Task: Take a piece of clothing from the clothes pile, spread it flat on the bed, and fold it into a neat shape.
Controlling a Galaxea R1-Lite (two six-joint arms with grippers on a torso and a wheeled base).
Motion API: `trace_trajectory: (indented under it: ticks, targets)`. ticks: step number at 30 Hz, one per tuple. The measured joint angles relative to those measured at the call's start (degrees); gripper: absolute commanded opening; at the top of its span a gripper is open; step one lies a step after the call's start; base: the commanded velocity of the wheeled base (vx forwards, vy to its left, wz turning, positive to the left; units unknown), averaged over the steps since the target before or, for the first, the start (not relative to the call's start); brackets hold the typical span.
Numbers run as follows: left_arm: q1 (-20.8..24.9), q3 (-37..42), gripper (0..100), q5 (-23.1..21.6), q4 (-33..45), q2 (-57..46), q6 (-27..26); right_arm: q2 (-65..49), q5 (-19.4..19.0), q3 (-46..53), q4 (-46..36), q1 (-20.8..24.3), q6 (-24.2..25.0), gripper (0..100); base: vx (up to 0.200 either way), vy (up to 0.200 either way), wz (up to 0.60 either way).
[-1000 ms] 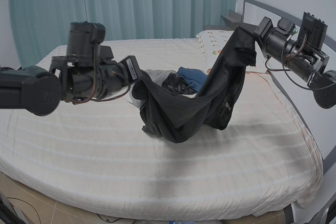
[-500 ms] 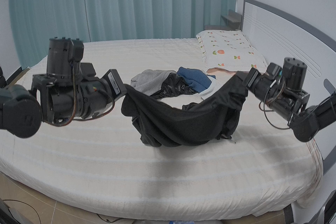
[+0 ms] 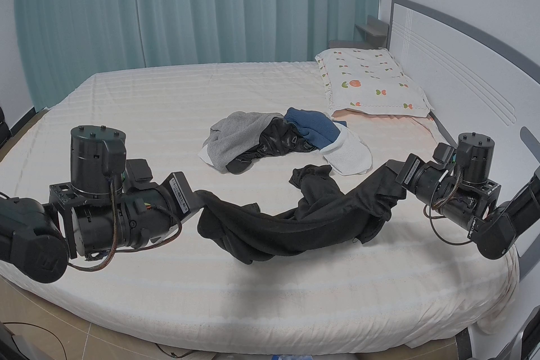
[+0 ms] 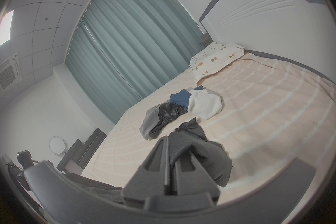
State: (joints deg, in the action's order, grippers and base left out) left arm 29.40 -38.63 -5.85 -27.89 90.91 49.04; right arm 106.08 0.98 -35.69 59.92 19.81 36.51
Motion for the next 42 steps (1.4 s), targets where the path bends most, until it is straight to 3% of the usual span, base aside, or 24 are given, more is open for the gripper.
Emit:
trace_trajectory:
  ticks: [11, 26, 31, 42]
  targets:
    - [0.15, 1.26, 0, 0.09, -0.05, 0.09, 0.13, -0.38, 0.17, 0.89, 0.02, 0.30, 0.02, 0, -0.200, 0.000, 0.00]
    - [0.85, 0.96, 0, 0.84, 0.01, -0.17, 0.00, -0.18, 0.39, 0.98, -0.09, 0.41, -0.02, 0, 0.000, 0.000, 0.00]
    - [0.61, 0.44, 0, 0.22, -0.02, -0.45, 2.66, -0.11, 0.46, 1.02, -0.09, 0.63, -0.04, 0, 0.000, 0.200, 0.00]
    - [0.37, 0.24, 0, 0.73, -0.11, -1.66, 2.50, -0.05, 0.68, 0.96, -0.04, 0.63, -0.09, 0, 0.000, 0.200, 0.00]
